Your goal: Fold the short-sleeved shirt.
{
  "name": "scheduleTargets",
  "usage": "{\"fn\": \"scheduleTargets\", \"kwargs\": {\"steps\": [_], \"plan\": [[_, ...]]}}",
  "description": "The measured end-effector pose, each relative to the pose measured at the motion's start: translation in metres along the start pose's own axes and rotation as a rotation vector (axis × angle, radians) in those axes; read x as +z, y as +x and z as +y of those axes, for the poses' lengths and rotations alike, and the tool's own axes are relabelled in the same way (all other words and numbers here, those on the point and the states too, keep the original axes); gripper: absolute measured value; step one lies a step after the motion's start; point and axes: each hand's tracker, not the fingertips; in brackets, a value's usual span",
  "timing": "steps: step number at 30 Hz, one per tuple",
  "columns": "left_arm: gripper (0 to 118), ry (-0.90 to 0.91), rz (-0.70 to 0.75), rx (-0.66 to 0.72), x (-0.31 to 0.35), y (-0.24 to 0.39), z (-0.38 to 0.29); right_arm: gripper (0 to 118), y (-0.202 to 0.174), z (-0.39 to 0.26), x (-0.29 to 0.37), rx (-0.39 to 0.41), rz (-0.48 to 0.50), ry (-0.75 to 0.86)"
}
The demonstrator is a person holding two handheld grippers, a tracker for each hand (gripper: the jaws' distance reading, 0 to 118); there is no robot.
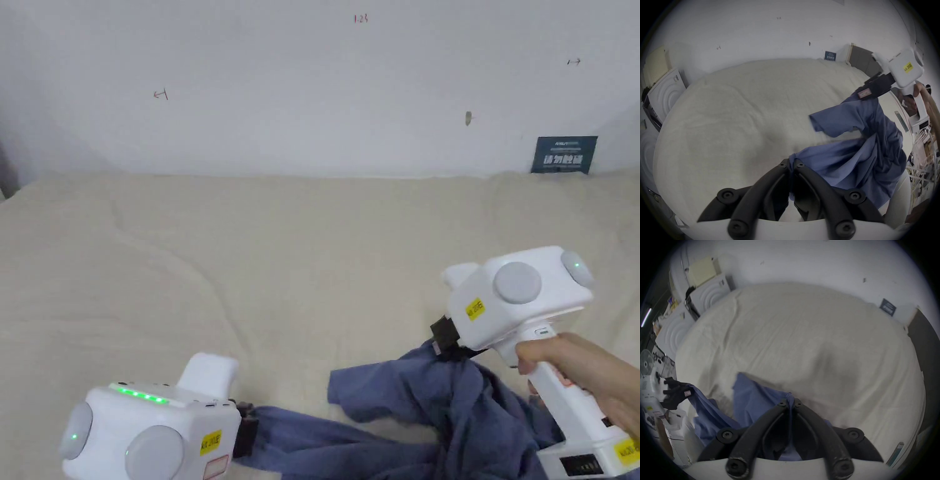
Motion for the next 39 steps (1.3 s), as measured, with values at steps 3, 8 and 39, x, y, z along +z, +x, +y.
{"fn": "scheduleTargets", "kwargs": {"steps": [3,8,39], "plan": [[4,0.049,0.083,0.000,0.018,-0.008,0.015,1,0.019,0.005,0.049,-0.075,-0.012,0.081],[4,0.150,0.196,-0.004,0.061,-0.022,0.055,1,0.051,0.009,0.127,-0.184,-0.069,0.237],[4,0.680,0.494,0.007,0.231,-0.088,0.394,1,0.084,0.211,0.331,-0.338,-0.156,0.721]]}}
